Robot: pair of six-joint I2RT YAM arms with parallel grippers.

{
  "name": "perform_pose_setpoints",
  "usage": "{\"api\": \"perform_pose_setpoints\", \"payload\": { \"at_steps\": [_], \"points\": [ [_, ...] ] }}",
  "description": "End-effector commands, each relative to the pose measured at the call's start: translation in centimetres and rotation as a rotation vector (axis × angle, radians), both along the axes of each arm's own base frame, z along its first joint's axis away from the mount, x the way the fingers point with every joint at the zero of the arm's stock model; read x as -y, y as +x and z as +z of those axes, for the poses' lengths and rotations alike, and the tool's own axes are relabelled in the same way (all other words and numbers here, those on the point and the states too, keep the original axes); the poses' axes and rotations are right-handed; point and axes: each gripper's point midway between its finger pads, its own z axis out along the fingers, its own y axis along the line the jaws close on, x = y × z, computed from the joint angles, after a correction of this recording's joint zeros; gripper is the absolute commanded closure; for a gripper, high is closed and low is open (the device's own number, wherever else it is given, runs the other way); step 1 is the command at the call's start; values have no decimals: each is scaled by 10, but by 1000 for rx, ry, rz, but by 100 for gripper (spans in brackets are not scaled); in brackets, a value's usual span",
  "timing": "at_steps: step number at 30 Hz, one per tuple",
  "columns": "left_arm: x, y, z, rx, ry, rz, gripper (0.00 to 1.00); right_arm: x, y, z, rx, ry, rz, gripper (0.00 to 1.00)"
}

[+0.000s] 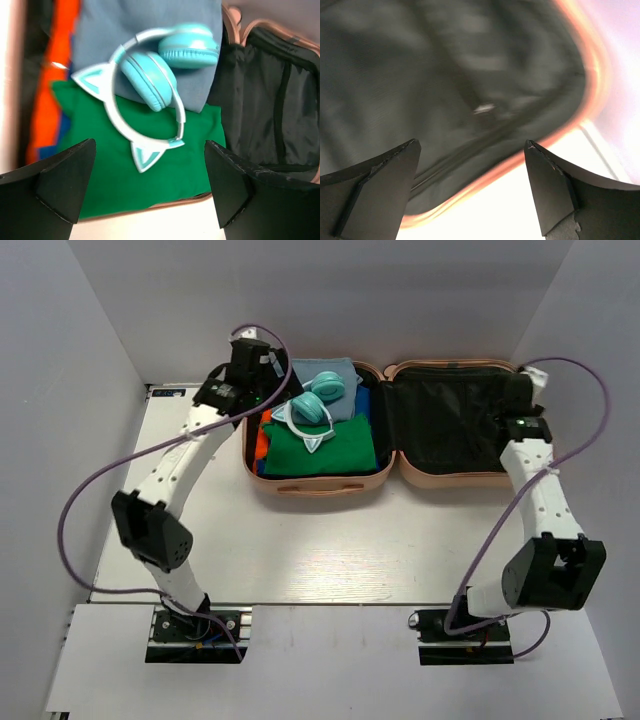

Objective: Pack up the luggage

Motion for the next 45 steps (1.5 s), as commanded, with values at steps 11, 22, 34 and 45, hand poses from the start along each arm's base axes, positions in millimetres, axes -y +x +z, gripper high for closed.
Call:
{"api": "perform_pose_setpoints", "payload": {
  "at_steps": [11,22,34,45],
  "points": [
    [-123,-26,-77,-338,357,91,1,124,-28,-76,-85,238,-295,10],
    [-133,-21,-119,-450,380,100,1,111,-6,-118,-79,354,-190,10],
    [-132,-26,-160,-517,360,58,8,121,-37,-181,-184,303,-322,18],
    [-112,-33,-189,-585,285,-6,68,114,-6,-142,-78,296,-183,100]
  ]
}}
